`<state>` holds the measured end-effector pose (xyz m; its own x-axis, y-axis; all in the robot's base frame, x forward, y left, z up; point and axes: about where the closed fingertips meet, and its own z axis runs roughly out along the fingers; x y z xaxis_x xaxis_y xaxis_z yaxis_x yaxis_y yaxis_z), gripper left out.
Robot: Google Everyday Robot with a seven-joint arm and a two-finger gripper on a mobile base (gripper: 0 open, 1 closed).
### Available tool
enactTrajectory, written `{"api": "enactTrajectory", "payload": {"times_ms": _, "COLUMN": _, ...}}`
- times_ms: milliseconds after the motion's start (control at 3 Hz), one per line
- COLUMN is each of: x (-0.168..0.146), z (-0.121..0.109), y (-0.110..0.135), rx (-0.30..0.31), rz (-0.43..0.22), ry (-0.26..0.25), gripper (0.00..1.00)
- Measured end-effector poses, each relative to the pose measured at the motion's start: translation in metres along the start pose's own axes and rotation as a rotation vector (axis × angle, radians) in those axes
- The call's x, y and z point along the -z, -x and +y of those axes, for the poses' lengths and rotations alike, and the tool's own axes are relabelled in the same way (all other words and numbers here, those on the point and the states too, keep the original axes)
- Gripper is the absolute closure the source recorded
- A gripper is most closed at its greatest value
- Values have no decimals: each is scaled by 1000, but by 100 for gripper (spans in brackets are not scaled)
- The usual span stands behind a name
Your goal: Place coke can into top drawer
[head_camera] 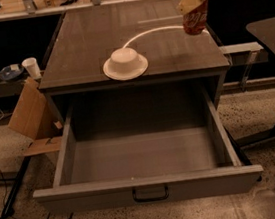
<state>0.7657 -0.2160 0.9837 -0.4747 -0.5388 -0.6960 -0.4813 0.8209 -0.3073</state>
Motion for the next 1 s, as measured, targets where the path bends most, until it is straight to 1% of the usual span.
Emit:
{"api": "enactTrajectory", "payload": {"times_ms": 333, "x": 44, "z": 12, "y": -21, "rx": -5, "rz": 6, "ry": -9, "gripper": 100}}
{"api": "enactTrajectory", "payload": {"times_ms": 667, "x": 75, "z": 40, "y": -39, "rx": 29, "rz": 25, "ry": 12, "gripper": 100}}
{"api": "enactTrajectory", "payload": {"times_ms": 1000, "x": 95, "z": 77, "y": -52, "rx": 73, "rz": 44, "ry": 65, "gripper": 100}}
